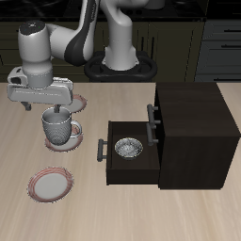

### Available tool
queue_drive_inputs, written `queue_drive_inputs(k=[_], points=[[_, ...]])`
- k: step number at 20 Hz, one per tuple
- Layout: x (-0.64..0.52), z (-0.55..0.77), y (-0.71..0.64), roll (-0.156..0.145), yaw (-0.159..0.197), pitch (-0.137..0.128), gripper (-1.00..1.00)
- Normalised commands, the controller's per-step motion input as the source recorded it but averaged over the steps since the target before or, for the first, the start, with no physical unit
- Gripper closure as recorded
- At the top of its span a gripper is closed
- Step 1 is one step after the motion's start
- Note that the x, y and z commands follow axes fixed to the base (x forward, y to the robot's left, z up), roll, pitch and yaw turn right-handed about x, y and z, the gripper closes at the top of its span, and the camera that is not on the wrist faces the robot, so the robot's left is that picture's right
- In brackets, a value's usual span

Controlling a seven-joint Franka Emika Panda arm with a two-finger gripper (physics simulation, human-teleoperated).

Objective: Place the porcelain mug that is on the plate onto the farthest plate relative to the robot

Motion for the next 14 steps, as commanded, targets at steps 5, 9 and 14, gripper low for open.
queue_drive_inputs(k=[5, 9, 14], points=[[0.04, -0.26, -0.01, -0.002, 0.012, 0.024, -1.0], [0.06, -0.41, 0.01, 0.003, 0.019, 0.043, -1.0], [0.03, -0.32, 0.05, 0.009, -0.005, 0.035, 1.0]])
